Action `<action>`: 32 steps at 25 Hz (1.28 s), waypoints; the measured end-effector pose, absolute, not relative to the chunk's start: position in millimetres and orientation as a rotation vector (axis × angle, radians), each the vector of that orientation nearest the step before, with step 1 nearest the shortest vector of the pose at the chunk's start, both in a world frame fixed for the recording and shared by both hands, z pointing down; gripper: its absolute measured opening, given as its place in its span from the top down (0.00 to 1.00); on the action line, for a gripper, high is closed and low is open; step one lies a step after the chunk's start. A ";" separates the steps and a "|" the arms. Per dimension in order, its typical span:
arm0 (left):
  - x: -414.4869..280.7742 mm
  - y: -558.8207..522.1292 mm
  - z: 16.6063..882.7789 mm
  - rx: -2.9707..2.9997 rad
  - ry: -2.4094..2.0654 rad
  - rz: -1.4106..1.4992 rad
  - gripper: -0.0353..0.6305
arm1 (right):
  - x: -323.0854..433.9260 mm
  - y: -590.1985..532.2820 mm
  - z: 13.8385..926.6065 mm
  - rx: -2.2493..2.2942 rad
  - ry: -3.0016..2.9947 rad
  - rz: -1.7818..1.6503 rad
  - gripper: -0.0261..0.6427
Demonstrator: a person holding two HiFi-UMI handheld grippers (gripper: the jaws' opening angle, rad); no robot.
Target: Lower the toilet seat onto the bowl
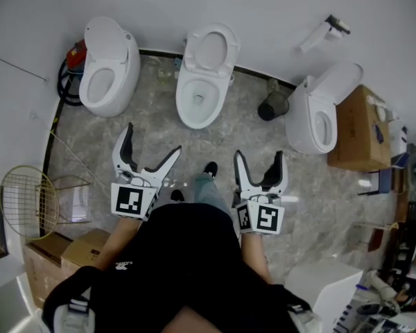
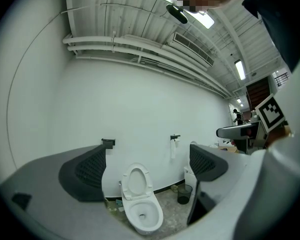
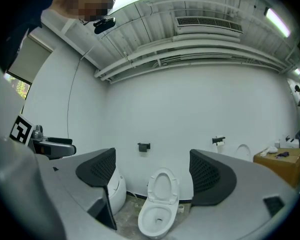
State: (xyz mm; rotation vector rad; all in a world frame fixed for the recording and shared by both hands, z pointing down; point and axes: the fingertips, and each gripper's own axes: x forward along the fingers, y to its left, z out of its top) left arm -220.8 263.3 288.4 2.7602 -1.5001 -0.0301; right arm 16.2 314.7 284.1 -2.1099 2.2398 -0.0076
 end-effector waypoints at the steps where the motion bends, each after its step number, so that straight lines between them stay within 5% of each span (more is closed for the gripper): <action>1: -219.4 259.5 289.3 2.759 -1.501 -0.028 0.18 | 17.0 310.1 284.4 -2.104 2.241 -0.007 0.29; 32: -58.1 11.2 281.1 2.703 -1.619 0.085 0.19 | 160.9 39.7 297.3 -1.923 2.355 -0.118 0.29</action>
